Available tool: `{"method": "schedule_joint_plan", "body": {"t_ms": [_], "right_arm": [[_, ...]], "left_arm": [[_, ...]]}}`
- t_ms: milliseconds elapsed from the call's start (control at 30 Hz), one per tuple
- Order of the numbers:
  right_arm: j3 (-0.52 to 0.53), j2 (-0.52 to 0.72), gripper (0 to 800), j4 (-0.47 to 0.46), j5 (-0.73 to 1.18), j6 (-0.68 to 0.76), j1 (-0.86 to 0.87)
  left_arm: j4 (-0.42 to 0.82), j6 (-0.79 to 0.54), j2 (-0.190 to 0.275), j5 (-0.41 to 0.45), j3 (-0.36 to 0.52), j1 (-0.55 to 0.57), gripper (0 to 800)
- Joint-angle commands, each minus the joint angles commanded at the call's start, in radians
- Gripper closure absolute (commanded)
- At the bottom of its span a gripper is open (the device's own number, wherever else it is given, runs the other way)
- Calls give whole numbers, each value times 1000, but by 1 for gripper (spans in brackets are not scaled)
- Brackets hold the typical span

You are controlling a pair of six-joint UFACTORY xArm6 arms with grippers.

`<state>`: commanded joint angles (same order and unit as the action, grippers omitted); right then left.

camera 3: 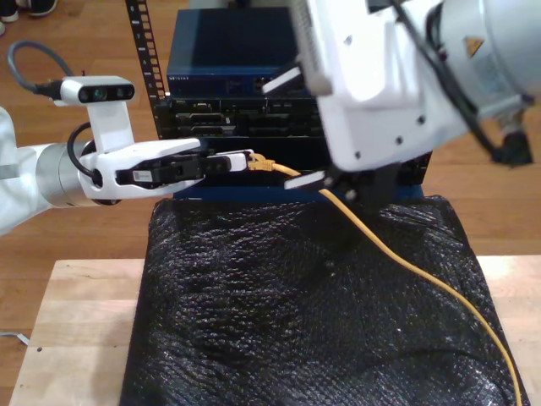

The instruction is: Grab the cable and plug it in

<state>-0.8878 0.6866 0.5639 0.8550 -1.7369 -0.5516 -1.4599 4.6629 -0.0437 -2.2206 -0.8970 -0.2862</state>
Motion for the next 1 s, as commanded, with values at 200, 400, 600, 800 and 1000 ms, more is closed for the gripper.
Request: {"method": "schedule_joint_plan", "body": {"t_ms": [200, 400, 600, 800, 1000], "right_arm": [[40, 20, 9, 0, -64, -15, -26], [81, 37, 39, 0, -157, -15, -37], [126, 37, 68, -2, -252, -15, -94], [130, 37, 129, 0, -270, -12, -103], [130, 37, 242, 0, -273, -11, -103]], "left_arm": [[-43, 44, -21, -49, 0, -9, 795], [-54, 58, -40, -64, 0, -23, 793], [-52, 60, -43, -74, 3, -23, 793], [-68, 60, -44, -94, 3, -25, 793], [-68, 58, -44, -107, 3, -25, 792]]}}
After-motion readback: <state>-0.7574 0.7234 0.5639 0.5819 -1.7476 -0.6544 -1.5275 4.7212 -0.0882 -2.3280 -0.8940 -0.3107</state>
